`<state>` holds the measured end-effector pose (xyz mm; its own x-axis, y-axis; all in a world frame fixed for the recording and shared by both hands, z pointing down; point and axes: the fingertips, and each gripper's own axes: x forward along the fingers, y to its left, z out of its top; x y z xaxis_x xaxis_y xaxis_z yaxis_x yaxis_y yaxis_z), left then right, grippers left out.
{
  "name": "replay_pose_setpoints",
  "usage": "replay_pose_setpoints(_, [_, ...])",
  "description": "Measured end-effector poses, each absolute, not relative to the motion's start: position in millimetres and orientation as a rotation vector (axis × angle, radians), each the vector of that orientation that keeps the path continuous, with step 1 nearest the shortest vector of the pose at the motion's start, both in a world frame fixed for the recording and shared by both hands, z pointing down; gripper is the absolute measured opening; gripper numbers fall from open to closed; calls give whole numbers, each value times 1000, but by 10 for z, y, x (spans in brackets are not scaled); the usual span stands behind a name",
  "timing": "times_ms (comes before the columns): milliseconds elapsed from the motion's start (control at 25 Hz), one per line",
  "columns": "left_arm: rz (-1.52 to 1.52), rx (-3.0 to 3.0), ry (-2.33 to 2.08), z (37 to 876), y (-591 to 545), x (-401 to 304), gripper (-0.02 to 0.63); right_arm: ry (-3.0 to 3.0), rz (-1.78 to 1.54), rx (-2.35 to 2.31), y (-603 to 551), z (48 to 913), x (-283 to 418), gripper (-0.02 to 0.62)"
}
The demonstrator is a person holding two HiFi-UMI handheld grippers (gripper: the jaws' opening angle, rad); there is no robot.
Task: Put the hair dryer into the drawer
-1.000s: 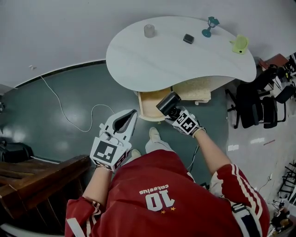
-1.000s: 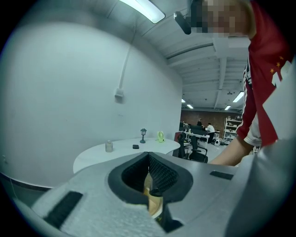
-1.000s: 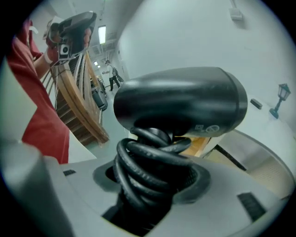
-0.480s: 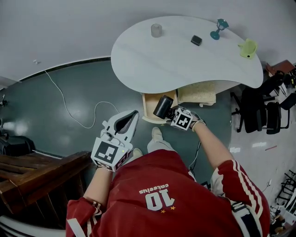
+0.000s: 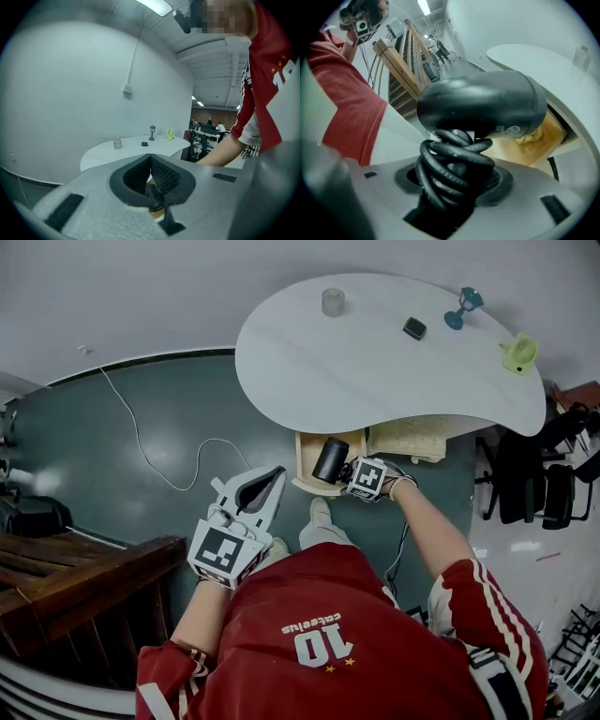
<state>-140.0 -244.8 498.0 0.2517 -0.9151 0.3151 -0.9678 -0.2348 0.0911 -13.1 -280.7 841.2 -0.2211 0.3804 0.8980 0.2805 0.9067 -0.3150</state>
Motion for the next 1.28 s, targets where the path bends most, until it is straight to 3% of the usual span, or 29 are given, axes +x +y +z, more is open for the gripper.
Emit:
replay_pose_setpoints(440, [264, 2178, -1806, 4988, -2513, -1544, 0, -1710, 134, -603, -2903, 8475, -226, 256])
replay_pose_setpoints(720, [297, 2139, -1840, 4998, -2507, -1690, 0, -1735, -84, -585, -3107, 8653, -447, 256])
replay_pose_setpoints(1280, [353, 2043, -1872, 5125, -2513, -1857, -1, -1660, -177, -573, -3173, 9275, -556, 258])
